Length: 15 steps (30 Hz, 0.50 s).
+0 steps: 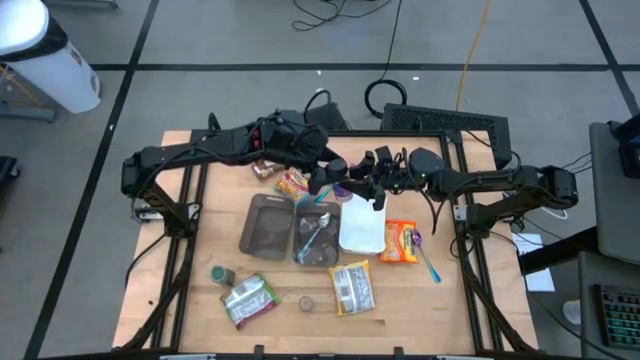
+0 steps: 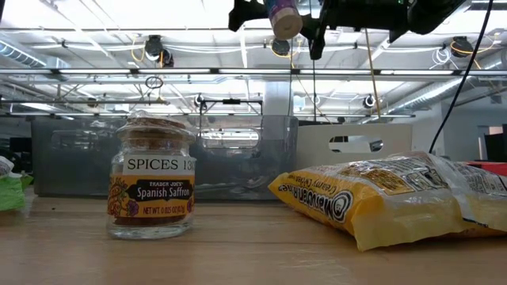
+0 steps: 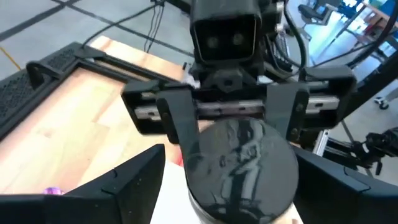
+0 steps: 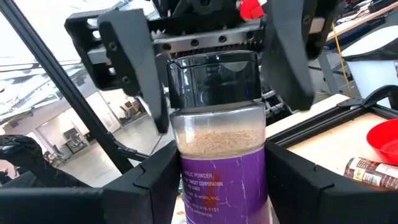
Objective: Pick & Place Food Item
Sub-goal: Put the purple bottle into the white bin
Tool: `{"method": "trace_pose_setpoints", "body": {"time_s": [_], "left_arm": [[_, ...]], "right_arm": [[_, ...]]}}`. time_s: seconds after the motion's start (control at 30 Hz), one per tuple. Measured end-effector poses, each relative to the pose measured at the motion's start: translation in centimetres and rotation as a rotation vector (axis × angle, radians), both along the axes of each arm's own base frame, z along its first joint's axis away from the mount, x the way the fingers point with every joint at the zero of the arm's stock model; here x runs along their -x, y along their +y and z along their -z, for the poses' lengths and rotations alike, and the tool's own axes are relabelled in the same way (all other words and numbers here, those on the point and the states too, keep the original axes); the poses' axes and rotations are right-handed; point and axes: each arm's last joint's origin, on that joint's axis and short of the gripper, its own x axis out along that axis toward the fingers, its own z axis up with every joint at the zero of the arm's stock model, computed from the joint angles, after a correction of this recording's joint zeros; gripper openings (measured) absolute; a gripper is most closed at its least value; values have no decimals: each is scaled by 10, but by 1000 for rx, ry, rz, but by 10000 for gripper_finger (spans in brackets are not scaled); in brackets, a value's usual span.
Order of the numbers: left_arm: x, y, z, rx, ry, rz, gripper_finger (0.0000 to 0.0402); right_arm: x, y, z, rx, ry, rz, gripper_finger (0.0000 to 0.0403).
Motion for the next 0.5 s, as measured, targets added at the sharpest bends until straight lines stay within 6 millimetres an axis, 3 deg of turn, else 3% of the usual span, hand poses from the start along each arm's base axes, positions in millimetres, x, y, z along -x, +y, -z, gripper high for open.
{"method": "trace_pose_setpoints", "body": {"time_s": [0.27,0.5], "left_arm": [[5,8,-8,-14,-49,-19,303],[30,9,-22,-11,-17,-41,303]], "right_arm": [[0,0,-3,-1,-26,3,194],[2,-2,-4,-2,-35,4,194]]}}
